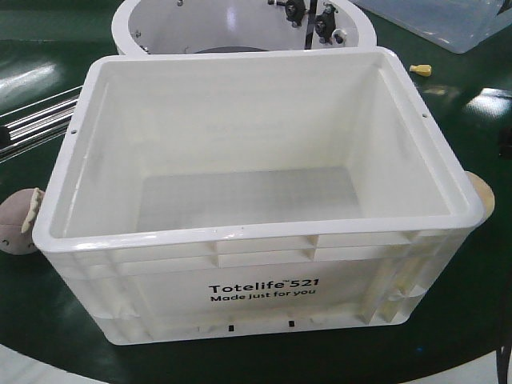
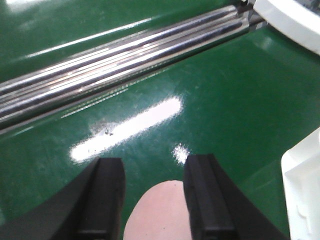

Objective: Place moving items into box and shelve
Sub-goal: 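Grasp the pink bun with the left gripper and yellow bun with right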

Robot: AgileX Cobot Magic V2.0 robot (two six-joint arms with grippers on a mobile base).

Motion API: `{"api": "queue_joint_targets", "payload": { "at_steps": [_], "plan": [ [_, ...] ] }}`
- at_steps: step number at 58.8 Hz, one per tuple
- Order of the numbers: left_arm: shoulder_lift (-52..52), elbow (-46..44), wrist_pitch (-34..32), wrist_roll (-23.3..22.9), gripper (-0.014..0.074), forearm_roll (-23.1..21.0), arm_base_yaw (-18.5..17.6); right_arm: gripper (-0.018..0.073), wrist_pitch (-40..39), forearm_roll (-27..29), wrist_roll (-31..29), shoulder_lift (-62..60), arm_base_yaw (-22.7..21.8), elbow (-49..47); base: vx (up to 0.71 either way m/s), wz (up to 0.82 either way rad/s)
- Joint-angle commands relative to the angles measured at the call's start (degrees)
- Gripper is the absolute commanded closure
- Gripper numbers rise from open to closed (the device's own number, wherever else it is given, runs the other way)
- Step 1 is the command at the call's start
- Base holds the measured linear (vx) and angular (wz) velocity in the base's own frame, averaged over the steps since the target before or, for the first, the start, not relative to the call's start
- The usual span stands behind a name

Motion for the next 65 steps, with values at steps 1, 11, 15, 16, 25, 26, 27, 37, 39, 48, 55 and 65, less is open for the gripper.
{"api": "queue_joint_targets", "payload": {
  "at_steps": [1,11,15,16,25,26,27,37,39,48,55,65],
  "plan": [
    [0.7,-2.0,-2.0,-0.6,0.0202,-0.3,0.2,0.0052,-0.7,10.8,-12.1,0.5,-1.0,-2.0,0.00,0.00],
    [4.1,-2.0,-0.7,-0.6,0.0158,-2.0,0.2,0.0051,1.2,19.4,-20.2,4.7,-1.0,-2.0,0.00,0.00],
    [5.4,-2.0,-0.5,-0.6,0.0142,-2.2,0.2,0.0051,1.2,19.8,-20.2,5.9,-1.0,-2.0,0.00,0.00],
    [6.0,-2.0,-0.3,-0.6,0.0138,-2.2,0.2,0.0051,1.2,19.6,-20.2,6.4,-1.0,-2.0,0.00,0.00],
    [10.2,-2.0,0.3,-0.6,0.0127,-2.4,0.2,0.0051,-0.1,19.4,-20.2,9.5,-1.0,-2.0,0.00,0.00],
    [10.6,-2.0,0.2,-0.6,0.0127,-2.5,0.2,0.0051,-0.5,19.4,-20.2,9.9,-1.0,-2.0,0.00,0.00],
    [11.3,-2.0,0.0,-0.6,0.0127,-2.5,0.2,0.0051,-0.7,19.4,-20.2,10.2,-1.0,-2.0,0.00,0.00],
    [15.5,-2.0,-1.2,0.2,0.0127,-7.3,0.2,0.0051,-2.1,19.6,-20.2,13.6,-1.0,-2.0,0.00,0.00],
    [16.5,-2.0,-1.0,1.4,0.0127,-8.8,0.2,0.0051,-2.5,19.6,-20.2,14.5,-1.0,-2.0,0.00,0.00],
    [20.9,-2.0,-0.1,6.9,0.0129,-12.8,0.2,0.0051,-4.3,19.8,-20.2,17.9,-0.7,-2.0,0.00,0.00],
    [24.5,-2.0,3.1,9.0,0.0129,-12.9,0.2,0.0051,-4.9,19.7,-20.4,20.8,0.8,-2.0,0.00,0.00],
    [28.3,-2.0,6.0,11.0,0.0137,-12.9,0.2,0.0057,-7.0,19.6,-20.4,24.4,3.6,-2.0,0.00,0.00]
  ]
}}
